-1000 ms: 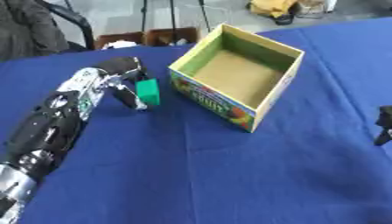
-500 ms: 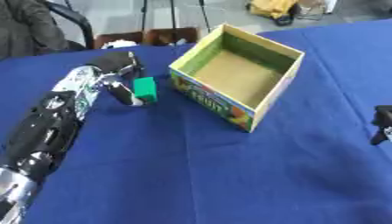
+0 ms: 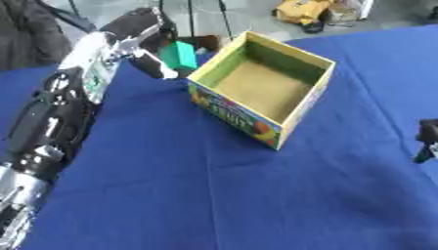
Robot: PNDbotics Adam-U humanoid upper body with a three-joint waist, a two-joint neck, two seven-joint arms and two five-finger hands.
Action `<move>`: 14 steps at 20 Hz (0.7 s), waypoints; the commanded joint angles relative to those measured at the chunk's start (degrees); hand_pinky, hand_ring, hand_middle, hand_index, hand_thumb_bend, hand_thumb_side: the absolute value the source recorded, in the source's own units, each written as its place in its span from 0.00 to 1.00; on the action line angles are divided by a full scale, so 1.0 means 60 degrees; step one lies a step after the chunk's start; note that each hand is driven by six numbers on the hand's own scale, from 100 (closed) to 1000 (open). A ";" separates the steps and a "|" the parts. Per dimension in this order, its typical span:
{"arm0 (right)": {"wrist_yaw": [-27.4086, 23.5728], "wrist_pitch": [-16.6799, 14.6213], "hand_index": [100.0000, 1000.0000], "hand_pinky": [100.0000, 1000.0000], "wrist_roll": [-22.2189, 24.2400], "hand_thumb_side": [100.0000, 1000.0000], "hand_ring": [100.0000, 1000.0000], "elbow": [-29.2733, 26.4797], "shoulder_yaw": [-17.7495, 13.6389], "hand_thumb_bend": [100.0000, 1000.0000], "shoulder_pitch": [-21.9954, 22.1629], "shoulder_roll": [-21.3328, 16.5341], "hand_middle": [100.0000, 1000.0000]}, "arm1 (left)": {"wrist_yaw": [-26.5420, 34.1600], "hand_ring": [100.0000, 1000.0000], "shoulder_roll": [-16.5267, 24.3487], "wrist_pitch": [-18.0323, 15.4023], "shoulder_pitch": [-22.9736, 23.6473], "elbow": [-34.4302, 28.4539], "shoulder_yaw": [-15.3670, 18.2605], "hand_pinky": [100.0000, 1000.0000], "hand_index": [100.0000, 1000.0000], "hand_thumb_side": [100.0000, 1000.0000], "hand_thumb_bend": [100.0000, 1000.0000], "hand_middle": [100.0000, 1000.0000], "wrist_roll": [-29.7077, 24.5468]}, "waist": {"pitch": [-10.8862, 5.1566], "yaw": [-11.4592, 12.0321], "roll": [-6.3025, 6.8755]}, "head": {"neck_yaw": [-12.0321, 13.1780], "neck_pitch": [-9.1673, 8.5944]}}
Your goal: Pick up objects on the table and place them in the box.
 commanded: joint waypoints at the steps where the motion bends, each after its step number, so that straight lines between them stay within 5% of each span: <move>1: -0.0031 -0.0016 0.69 0.36 0.0081 0.51 0.34 -0.0083 0.0037 0.27 -0.0180 -0.0062 0.47 | -0.0026 0.37 -0.0280 -0.0025 -0.0351 0.0026 -0.0062 0.48 0.37 0.27 0.58 0.28 0.0036 | -0.0077 -0.0111 -0.0030 | 0.0137 -0.0183; 10: -0.0029 -0.0017 0.69 0.36 0.0218 0.51 0.34 -0.0092 0.0135 0.27 -0.0348 0.0021 0.47 | -0.1178 0.39 -0.1190 -0.0335 -0.0488 0.0536 -0.0246 0.50 0.43 0.30 0.60 0.31 0.0471 | 0.0118 -0.0570 0.0064 | 0.0251 -0.0446; 14: -0.0035 -0.0017 0.69 0.36 0.0230 0.51 0.34 -0.0092 0.0133 0.27 -0.0363 0.0037 0.47 | -0.1566 0.48 -0.1353 -0.0556 -0.0415 0.0709 -0.0309 0.55 0.58 0.42 0.72 0.44 0.0482 | 0.0136 -0.0613 0.0059 | 0.0270 -0.0395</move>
